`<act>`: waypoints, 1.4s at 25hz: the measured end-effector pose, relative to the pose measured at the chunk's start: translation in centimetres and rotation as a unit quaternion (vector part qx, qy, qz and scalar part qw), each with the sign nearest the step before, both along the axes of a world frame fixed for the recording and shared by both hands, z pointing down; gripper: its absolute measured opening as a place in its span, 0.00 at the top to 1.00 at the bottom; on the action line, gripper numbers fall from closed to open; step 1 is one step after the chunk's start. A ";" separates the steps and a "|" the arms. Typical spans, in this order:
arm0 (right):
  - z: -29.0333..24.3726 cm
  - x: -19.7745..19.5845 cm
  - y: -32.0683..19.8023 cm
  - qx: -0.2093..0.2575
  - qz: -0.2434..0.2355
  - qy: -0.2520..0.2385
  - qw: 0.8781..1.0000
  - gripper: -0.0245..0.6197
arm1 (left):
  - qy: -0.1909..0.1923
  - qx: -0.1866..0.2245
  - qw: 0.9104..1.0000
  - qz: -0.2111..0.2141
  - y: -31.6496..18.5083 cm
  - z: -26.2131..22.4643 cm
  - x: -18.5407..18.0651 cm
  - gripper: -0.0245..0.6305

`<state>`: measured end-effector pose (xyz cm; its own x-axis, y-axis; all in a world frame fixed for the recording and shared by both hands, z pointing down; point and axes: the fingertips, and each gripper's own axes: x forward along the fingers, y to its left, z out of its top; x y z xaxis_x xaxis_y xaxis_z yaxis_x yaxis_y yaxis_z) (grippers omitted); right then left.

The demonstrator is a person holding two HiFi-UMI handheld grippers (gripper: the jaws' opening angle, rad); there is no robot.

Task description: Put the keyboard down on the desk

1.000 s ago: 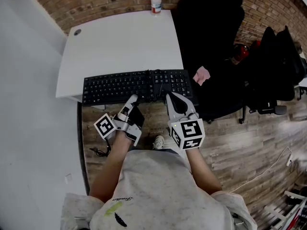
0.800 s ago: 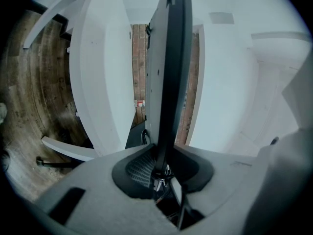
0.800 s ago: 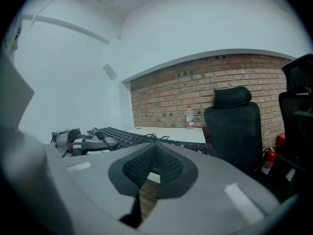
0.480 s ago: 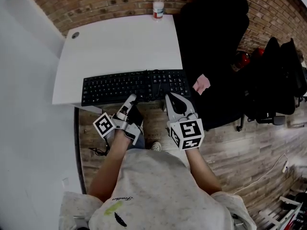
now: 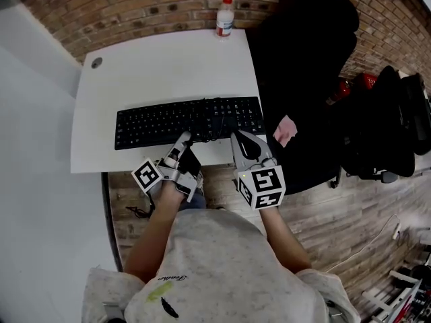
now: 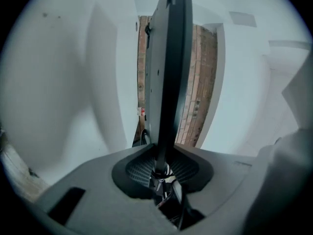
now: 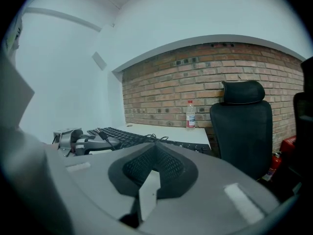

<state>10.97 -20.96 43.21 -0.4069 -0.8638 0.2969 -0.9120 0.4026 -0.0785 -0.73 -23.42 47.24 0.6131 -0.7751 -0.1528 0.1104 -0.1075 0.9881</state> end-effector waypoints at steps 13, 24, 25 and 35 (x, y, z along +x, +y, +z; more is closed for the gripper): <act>2.1 -3.6 -10.0 -0.042 0.019 0.022 0.999 0.95 | 0.002 -0.050 0.999 0.021 -10.6 3.4 -3.1 0.84; 3.8 -5.0 -15.7 -0.069 0.033 0.029 0.997 0.95 | -0.006 -0.082 0.996 0.033 -16.1 5.9 -4.3 0.84; 3.9 -5.2 -16.0 -0.069 0.033 0.029 0.997 0.95 | -0.006 -0.084 0.996 0.034 -16.5 6.0 -4.4 0.84; 4.4 -6.8 -18.2 -0.077 0.031 0.026 0.996 0.95 | -0.013 -0.100 0.994 0.051 -17.3 6.8 -4.8 0.84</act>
<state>4.17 -39.20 47.60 -0.3344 -0.8293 0.4477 -0.9394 0.3313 -0.0881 -5.50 -40.73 54.07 0.6922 -0.7215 0.0139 0.0853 0.1009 0.9912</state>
